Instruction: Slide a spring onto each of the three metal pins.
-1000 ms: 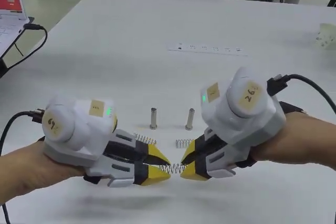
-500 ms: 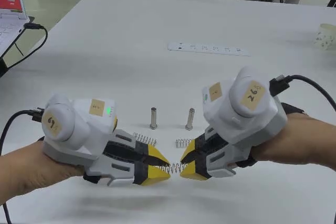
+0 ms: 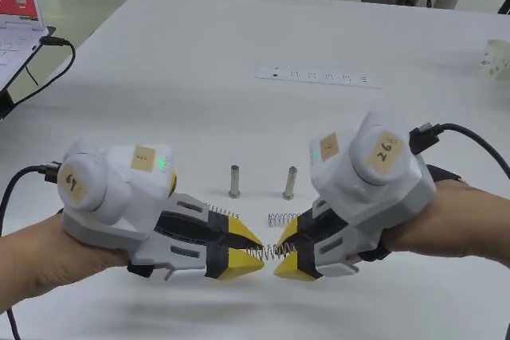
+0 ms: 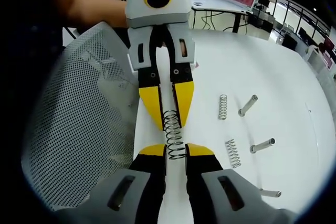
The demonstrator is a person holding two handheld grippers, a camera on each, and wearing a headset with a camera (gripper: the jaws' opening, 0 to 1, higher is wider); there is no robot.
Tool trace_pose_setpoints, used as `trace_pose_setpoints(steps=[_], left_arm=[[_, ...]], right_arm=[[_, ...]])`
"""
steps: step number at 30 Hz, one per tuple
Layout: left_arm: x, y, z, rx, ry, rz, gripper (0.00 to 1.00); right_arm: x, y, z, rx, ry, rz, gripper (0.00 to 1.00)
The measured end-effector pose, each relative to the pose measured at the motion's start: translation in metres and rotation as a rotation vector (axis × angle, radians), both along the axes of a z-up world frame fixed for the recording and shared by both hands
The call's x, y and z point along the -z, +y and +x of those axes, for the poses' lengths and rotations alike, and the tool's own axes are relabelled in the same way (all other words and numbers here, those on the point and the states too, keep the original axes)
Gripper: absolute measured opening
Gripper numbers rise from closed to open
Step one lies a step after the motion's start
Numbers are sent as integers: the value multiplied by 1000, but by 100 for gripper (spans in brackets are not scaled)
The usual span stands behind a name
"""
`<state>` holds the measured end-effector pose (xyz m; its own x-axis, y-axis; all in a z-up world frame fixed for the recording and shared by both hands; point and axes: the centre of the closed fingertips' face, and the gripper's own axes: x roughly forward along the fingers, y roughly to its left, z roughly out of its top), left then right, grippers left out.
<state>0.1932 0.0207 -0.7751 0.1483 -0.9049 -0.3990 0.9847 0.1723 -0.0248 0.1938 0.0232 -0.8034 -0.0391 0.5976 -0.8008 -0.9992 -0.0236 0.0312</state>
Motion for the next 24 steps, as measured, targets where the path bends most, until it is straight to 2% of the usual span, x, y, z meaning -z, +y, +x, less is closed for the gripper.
trace_pose_setpoints(steps=[9, 13, 17, 24], left_arm=[[0, 0, -1, -2, -2, 1, 2], [0, -1, -1, -2, -5, 3, 2], [2, -1, 0, -4, -6, 13, 2], [4, -1, 1, -1, -8, 18, 2]], right_arm=[[-3, 0, 0, 3, -8, 6, 9], [-10, 0, -1, 2, -16, 14, 9], [-19, 6, -2, 11, 1, 48, 9], [-26, 12, -4, 8, 4, 63, 9]])
